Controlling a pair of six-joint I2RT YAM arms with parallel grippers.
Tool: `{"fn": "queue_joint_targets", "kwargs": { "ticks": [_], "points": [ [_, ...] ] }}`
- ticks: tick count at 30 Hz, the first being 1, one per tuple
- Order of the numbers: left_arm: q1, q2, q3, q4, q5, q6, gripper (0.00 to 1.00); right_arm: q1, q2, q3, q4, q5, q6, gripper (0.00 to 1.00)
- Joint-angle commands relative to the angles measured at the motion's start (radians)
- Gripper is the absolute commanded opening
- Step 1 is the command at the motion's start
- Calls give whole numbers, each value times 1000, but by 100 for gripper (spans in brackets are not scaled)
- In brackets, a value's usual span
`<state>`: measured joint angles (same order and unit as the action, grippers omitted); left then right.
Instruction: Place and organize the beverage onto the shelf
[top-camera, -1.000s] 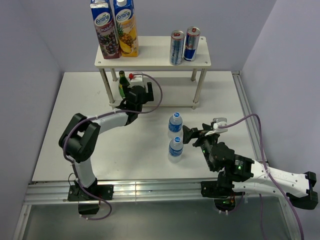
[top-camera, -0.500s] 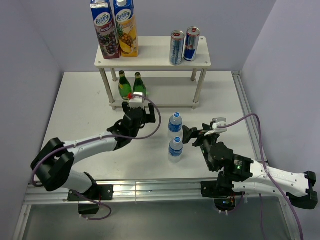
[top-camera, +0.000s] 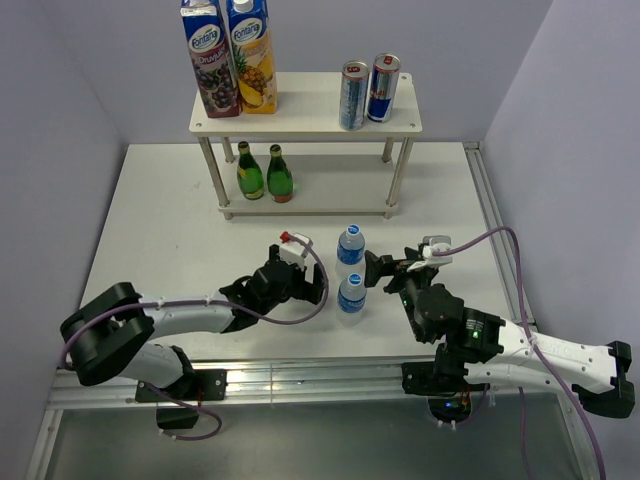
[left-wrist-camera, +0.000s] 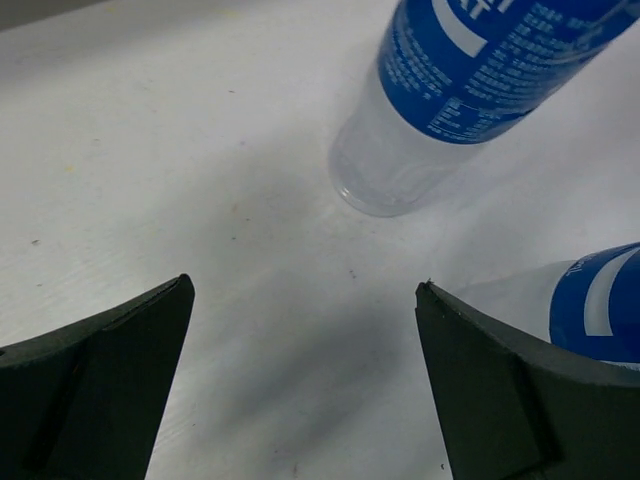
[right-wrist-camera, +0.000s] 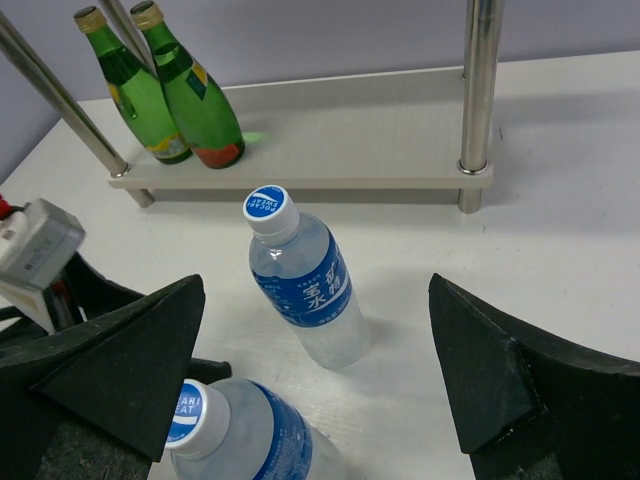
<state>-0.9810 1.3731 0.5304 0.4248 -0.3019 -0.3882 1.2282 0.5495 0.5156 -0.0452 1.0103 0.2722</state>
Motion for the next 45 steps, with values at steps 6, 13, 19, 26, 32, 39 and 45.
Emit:
{"fn": "queue_joint_targets", "kwargs": {
  "ticks": [6, 13, 19, 26, 32, 39, 45],
  "points": [
    [-44, 168, 118, 140, 93, -3, 99, 5, -10, 3, 18, 31, 10, 100],
    [-56, 268, 206, 177, 96, 6, 98, 5, 0, 6, 25, 30, 9, 100],
    [-56, 352, 279, 201, 73, 31, 98, 5, -6, 3, 24, 21, 9, 100],
    [-56, 429, 347, 233, -17, 38, 91, 7, 0, 3, 27, 13, 10, 100],
    [-45, 500, 431, 207, -100, 64, 30, 7, -5, 3, 30, 7, 9, 100],
    [-21, 505, 502, 184, -184, 86, 0, 7, -17, 0, 28, 5, 10, 100],
    [64, 481, 585, 141, -183, 118, 0, 7, -26, -2, 31, -4, 10, 100]
  ]
}}
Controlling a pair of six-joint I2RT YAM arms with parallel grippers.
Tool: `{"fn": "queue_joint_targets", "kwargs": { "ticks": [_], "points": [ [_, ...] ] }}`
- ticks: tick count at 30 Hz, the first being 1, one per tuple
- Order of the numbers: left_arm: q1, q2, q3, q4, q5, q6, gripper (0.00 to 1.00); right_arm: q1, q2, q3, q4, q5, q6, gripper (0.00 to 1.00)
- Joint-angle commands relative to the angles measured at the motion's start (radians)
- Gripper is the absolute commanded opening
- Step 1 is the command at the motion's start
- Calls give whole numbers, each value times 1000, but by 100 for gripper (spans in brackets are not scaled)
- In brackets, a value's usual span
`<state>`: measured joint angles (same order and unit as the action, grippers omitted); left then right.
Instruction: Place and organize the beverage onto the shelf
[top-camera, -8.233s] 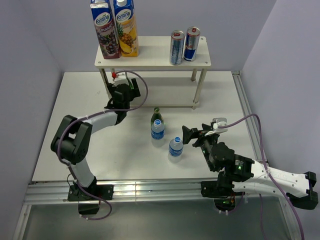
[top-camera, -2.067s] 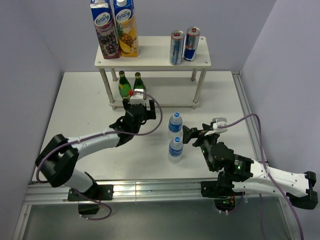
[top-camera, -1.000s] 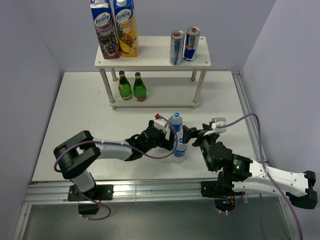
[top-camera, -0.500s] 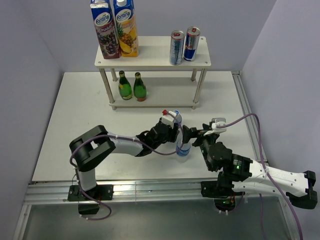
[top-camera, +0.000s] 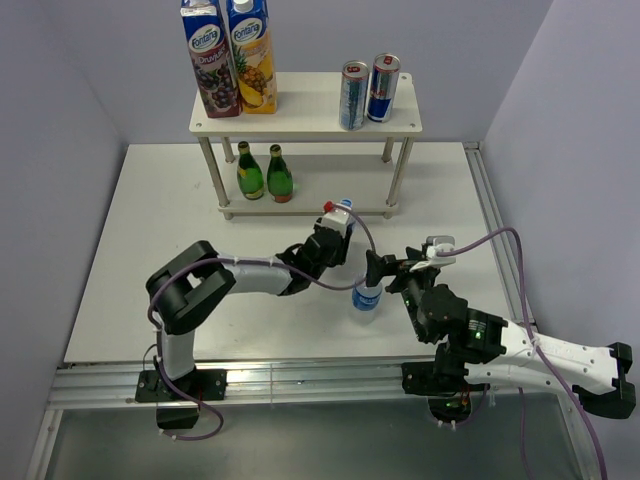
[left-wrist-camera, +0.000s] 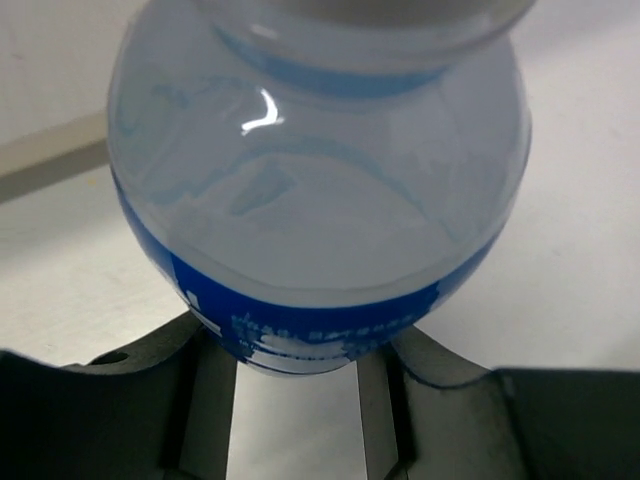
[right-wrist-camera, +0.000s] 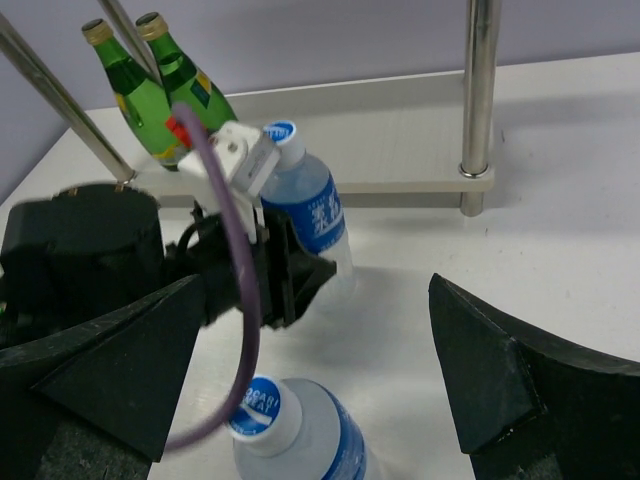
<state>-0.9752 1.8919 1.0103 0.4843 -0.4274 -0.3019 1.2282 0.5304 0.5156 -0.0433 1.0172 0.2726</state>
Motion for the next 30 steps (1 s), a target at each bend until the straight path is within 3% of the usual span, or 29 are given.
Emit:
{"fn": "queue_joint_targets", "kwargs": {
  "ticks": [1, 13, 30],
  "points": [
    [69, -40, 117, 74, -59, 37, 0, 5, -9, -2, 29, -12, 11, 100],
    [197, -30, 289, 28, -8, 69, 0, 5, -17, -3, 33, -17, 10, 100],
    [217, -11, 350, 85, -40, 90, 0, 7, -10, -3, 40, -26, 7, 100]
  ]
}}
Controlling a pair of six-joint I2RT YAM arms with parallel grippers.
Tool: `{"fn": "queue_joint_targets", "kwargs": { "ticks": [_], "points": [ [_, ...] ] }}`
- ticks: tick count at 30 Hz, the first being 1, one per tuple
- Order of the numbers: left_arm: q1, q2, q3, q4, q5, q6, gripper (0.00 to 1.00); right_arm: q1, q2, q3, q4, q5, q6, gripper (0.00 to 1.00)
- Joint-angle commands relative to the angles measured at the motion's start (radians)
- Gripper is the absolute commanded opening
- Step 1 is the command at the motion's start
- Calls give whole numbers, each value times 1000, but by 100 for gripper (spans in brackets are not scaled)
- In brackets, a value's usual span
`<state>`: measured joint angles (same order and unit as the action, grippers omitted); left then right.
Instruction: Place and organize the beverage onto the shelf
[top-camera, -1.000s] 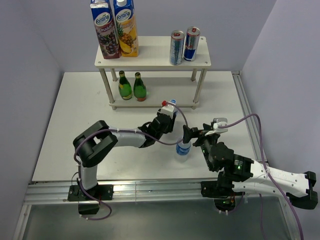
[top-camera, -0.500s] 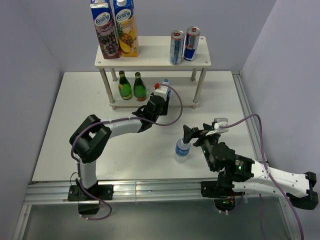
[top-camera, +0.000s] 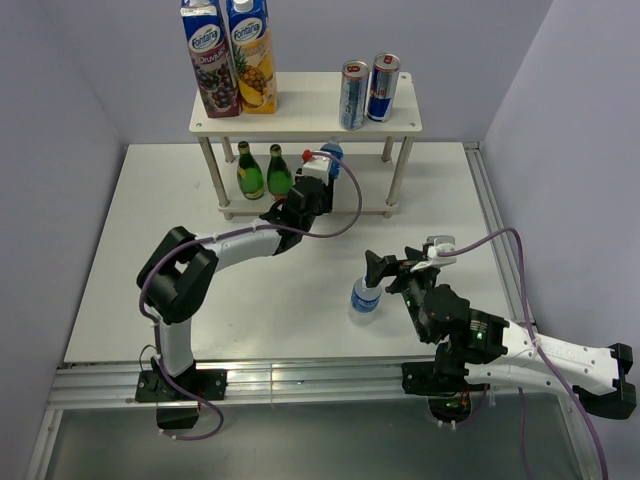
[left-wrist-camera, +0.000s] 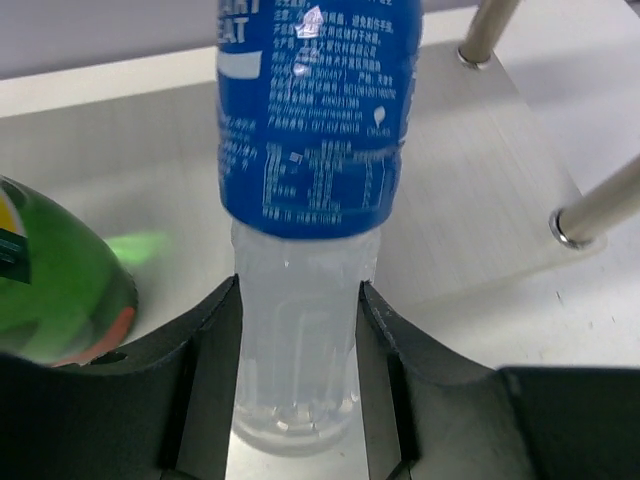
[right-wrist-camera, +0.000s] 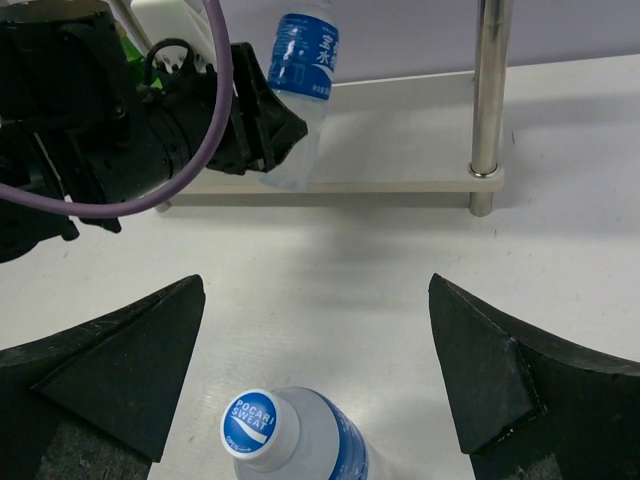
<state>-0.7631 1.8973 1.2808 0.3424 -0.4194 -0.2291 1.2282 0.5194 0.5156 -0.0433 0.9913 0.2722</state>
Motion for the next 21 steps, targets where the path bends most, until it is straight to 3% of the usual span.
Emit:
{"fn": "queue_joint_targets", "kwargs": {
  "ticks": [1, 7, 14, 17, 18, 19, 21],
  "points": [
    [10, -11, 75, 240, -55, 13, 0, 5, 1, -5, 40, 0, 7, 100],
    [27, 65, 123, 238, -36, -18, 0, 5, 7, -5, 37, 0, 9, 100],
    [21, 14, 20, 208, -10, -94, 0, 7, 16, -3, 40, -5, 7, 100],
    [21, 20, 44, 136, 31, -95, 0, 7, 25, -2, 40, -13, 5, 100],
    [21, 40, 61, 112, 34, -96, 4, 5, 28, -3, 40, -13, 5, 100],
    [19, 52, 77, 66, 37, -96, 18, 5, 31, -2, 40, -16, 4, 100],
    [19, 80, 117, 24, 28, -99, 34, 5, 34, 0, 40, -11, 5, 100]
  ]
}}
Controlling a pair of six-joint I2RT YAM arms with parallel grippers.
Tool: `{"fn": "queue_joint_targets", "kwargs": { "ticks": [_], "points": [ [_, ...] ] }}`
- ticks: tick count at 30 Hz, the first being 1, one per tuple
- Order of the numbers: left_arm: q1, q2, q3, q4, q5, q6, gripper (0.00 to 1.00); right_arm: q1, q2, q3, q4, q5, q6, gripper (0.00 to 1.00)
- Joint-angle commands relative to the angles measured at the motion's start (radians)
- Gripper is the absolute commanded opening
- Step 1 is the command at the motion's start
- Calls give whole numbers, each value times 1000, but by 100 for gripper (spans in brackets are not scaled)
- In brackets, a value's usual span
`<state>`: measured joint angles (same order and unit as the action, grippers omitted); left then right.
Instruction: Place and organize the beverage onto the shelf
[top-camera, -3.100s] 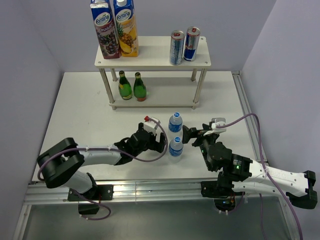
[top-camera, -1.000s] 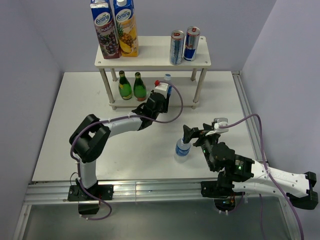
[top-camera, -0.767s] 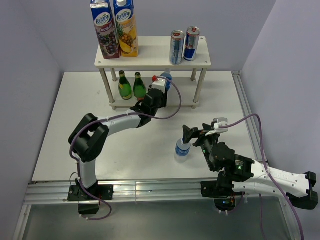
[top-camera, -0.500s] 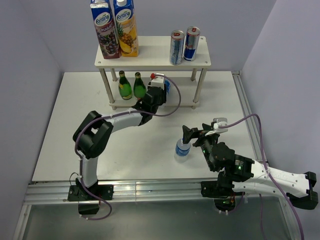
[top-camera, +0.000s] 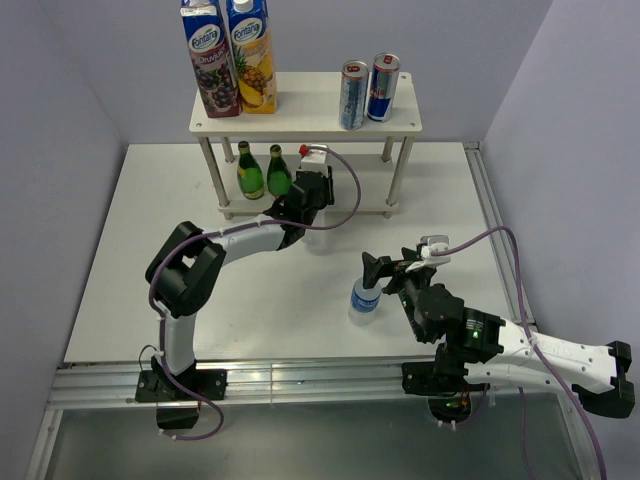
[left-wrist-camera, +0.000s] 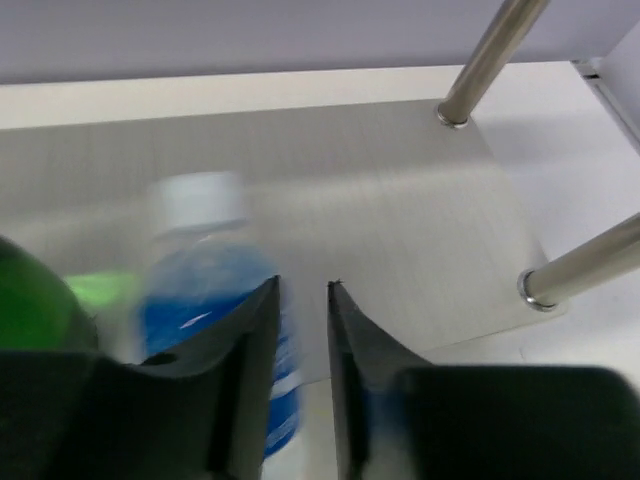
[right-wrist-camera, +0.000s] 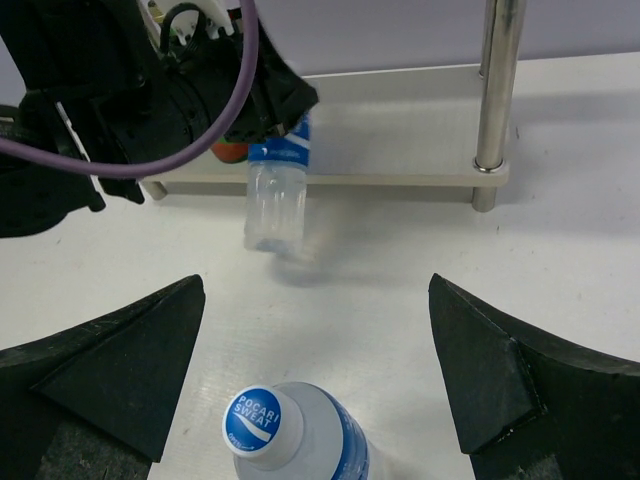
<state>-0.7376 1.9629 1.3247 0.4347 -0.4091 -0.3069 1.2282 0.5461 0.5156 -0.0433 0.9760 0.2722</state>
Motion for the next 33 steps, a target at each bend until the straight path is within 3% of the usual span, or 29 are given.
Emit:
{"fn": "queue_joint_targets", "kwargs": {
  "ticks": [1, 4, 14, 21, 28, 33],
  "points": [
    [-6, 16, 79, -82, 21, -23, 52, 7, 11, 0, 40, 4, 9, 100],
    [-6, 16, 73, -117, -11, -43, 67, 7, 3, 0, 40, 12, 12, 100],
    [-65, -128, -88, -160, -106, -64, 73, 7, -14, -6, 40, 6, 12, 100],
    [-118, -249, -78, -420, -206, -110, 79, 7, -15, -5, 34, 9, 21, 100],
    [-117, -322, -45, -799, -300, -170, 86, 7, -18, -5, 36, 10, 21, 100],
    [-97, -251, -85, -820, -217, -172, 88, 7, -14, -3, 36, 10, 19, 100]
  ]
}}
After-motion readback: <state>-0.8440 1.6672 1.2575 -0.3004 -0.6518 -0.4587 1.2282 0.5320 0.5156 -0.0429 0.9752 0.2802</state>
